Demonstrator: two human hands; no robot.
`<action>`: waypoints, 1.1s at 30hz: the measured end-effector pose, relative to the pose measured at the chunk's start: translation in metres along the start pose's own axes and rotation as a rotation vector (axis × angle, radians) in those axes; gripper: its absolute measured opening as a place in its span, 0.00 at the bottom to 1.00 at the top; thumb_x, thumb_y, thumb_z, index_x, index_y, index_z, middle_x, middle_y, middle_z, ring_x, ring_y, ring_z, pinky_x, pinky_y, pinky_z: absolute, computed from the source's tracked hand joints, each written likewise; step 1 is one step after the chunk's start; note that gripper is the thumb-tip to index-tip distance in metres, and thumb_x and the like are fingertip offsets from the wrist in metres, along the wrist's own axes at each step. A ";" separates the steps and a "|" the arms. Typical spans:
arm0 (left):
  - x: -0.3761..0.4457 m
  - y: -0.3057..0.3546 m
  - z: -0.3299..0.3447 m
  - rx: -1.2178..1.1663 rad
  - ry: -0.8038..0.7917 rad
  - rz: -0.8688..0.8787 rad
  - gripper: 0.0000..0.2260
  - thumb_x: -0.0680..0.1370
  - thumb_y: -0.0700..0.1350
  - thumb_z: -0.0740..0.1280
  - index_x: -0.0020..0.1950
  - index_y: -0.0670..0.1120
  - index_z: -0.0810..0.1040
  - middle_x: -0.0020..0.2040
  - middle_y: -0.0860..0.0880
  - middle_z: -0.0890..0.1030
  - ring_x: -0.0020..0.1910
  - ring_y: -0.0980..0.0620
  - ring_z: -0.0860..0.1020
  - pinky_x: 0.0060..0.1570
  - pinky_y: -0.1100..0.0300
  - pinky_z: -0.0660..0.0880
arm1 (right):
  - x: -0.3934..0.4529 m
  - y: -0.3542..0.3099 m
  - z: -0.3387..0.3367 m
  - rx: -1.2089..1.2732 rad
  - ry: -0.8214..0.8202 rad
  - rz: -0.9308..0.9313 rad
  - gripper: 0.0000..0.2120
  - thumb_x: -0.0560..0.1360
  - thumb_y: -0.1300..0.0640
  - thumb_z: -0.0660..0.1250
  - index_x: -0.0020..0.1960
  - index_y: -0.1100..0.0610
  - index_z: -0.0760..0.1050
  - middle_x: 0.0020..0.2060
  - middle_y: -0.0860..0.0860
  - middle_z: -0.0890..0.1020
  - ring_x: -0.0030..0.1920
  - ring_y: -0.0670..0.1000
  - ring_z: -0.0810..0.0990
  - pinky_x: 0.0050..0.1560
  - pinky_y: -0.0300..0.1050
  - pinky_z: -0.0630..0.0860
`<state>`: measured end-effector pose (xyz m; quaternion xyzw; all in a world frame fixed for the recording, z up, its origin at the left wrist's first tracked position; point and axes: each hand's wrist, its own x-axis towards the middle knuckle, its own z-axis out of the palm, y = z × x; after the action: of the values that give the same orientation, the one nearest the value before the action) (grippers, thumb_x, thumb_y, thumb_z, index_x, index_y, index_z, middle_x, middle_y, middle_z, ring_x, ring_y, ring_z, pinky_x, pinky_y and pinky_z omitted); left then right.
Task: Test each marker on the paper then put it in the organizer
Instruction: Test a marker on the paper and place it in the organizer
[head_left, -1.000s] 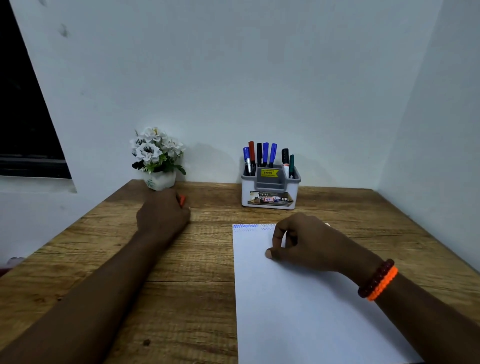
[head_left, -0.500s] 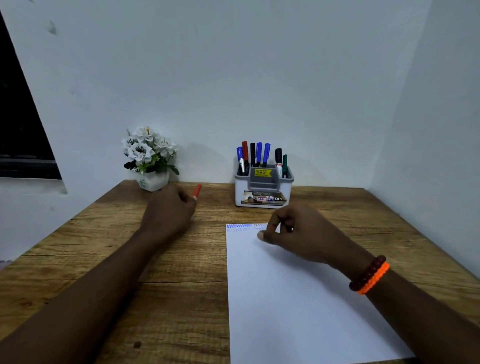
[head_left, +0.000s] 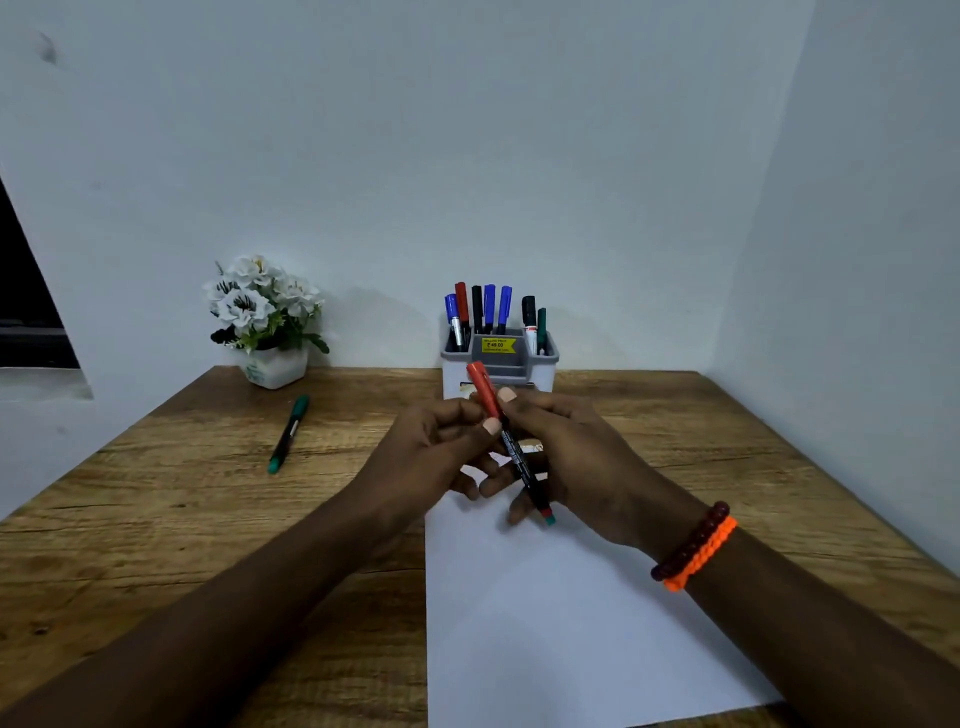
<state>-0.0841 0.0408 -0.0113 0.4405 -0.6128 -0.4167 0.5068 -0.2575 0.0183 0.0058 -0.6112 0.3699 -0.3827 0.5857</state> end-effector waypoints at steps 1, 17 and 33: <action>-0.001 0.001 -0.001 0.041 0.004 0.019 0.07 0.82 0.43 0.67 0.55 0.44 0.84 0.46 0.45 0.86 0.39 0.51 0.81 0.35 0.58 0.78 | 0.000 0.001 0.000 -0.007 -0.015 0.005 0.15 0.86 0.47 0.65 0.62 0.54 0.85 0.45 0.59 0.86 0.37 0.59 0.86 0.28 0.47 0.79; 0.006 -0.007 -0.015 -0.038 0.157 0.054 0.11 0.77 0.49 0.73 0.52 0.43 0.86 0.42 0.41 0.85 0.37 0.50 0.81 0.36 0.56 0.78 | 0.004 0.011 -0.006 -0.234 0.009 -0.130 0.10 0.83 0.48 0.72 0.51 0.51 0.90 0.29 0.51 0.75 0.28 0.48 0.66 0.26 0.39 0.61; 0.008 -0.009 -0.013 -0.204 0.165 0.012 0.11 0.77 0.44 0.73 0.52 0.37 0.85 0.38 0.42 0.82 0.37 0.50 0.81 0.41 0.58 0.81 | -0.002 0.004 -0.008 -0.330 0.020 -0.172 0.12 0.84 0.51 0.69 0.61 0.54 0.88 0.21 0.41 0.73 0.20 0.41 0.66 0.23 0.28 0.62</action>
<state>-0.0710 0.0298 -0.0158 0.4159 -0.5258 -0.4362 0.6003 -0.2650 0.0164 0.0016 -0.7245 0.3798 -0.3719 0.4388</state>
